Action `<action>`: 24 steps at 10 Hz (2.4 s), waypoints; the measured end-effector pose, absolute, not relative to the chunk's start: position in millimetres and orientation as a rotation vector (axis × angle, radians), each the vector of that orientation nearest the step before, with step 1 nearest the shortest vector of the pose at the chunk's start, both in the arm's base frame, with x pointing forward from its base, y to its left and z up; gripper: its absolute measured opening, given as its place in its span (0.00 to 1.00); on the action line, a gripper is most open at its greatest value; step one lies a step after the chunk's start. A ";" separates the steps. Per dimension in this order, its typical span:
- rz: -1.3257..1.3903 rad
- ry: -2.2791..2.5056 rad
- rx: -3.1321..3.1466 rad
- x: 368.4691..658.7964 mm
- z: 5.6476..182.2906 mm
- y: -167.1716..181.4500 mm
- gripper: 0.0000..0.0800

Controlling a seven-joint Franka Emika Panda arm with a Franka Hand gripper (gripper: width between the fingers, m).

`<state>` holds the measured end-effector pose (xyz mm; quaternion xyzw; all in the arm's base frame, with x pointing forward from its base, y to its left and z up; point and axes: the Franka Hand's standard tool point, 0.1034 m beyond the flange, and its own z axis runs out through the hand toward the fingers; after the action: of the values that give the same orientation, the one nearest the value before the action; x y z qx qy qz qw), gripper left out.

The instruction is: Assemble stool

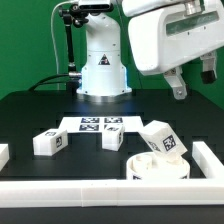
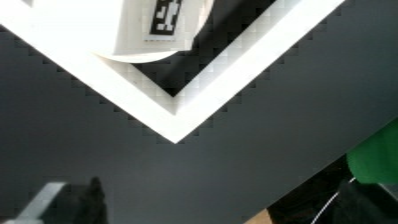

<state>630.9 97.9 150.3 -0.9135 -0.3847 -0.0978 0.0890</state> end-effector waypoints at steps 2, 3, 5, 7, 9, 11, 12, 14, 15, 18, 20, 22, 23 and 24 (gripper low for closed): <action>-0.397 -1.489 -2.588 637.5 144.4 84.3 0.81; -0.415 -1.574 -2.546 640.5 142.7 81.1 0.81; -0.414 -1.587 -2.536 640.3 140.9 81.1 0.81; -0.413 -1.585 -2.536 640.1 140.6 81.2 0.81; -0.472 -2.004 -2.283 643.3 133.0 68.6 0.81; -0.485 -2.164 -2.151 643.0 122.7 57.9 0.81; -0.480 -2.177 -2.135 642.1 119.9 56.2 0.81; -0.468 -2.170 -2.133 640.4 118.8 57.1 0.81; -0.468 -2.169 -2.133 640.2 118.4 57.1 0.81; -0.472 -2.224 -2.070 637.4 103.9 49.1 0.81; -0.477 -2.250 -2.044 637.4 102.9 49.7 0.81; -0.476 -2.249 -2.045 637.4 102.9 49.5 0.81; -0.476 -2.249 -2.045 637.4 102.9 49.5 0.81; -0.476 -2.249 -2.044 637.3 102.6 49.7 0.81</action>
Offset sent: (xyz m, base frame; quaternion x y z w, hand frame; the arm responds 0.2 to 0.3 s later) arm 0.0157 -0.0214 -0.0077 -0.0316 -0.0156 -0.1136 0.9929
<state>637.3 49.7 102.6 -0.6640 -0.7308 -0.1547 0.0326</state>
